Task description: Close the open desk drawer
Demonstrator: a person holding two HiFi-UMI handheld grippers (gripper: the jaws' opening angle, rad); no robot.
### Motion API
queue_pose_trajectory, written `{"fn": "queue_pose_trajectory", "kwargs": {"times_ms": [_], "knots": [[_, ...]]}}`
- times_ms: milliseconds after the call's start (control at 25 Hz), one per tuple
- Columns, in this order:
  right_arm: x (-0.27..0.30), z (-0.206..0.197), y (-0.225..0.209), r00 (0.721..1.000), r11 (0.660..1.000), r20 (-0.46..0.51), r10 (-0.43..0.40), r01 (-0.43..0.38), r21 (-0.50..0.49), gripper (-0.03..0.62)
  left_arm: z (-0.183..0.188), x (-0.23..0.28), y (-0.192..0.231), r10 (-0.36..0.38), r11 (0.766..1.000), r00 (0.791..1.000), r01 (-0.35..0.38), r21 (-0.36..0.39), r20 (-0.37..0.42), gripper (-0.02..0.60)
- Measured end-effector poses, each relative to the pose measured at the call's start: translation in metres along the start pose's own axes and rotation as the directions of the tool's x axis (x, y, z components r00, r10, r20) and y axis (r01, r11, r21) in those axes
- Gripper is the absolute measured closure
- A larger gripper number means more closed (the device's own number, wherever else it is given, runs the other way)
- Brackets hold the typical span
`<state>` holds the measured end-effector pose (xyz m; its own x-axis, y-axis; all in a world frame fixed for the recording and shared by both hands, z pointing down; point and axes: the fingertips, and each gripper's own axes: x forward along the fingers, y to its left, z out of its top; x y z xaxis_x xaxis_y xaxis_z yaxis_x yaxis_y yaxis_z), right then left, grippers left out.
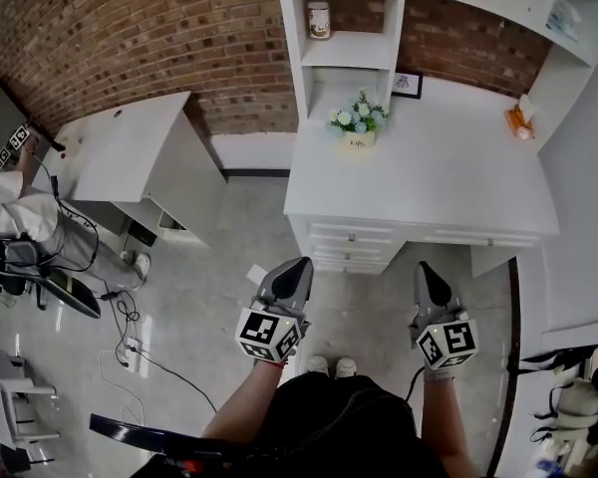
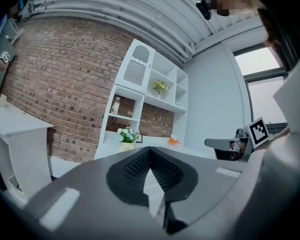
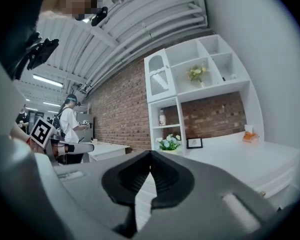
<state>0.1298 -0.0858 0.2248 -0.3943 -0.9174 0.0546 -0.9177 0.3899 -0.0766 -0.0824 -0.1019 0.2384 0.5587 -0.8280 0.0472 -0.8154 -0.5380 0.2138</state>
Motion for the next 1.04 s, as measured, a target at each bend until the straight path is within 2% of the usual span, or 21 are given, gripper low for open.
{"fn": "queue_pose_trajectory", "kwargs": {"times_ms": [680, 1040], "knots": [[0.0, 0.016, 0.003, 1.0, 1.0, -0.003, 0.01, -0.01, -0.014, 0.594, 0.028, 0.008, 0.004, -0.003, 1.0, 1.0, 0.002, 0.027, 0.031, 0.58], [0.004, -0.004, 0.005, 0.999, 1.0, -0.033, 0.0, 0.0, 0.011, 0.594, 0.023, 0.009, 0.019, 0.017, 1.0, 1.0, -0.018, 0.014, 0.025, 0.58]]}}
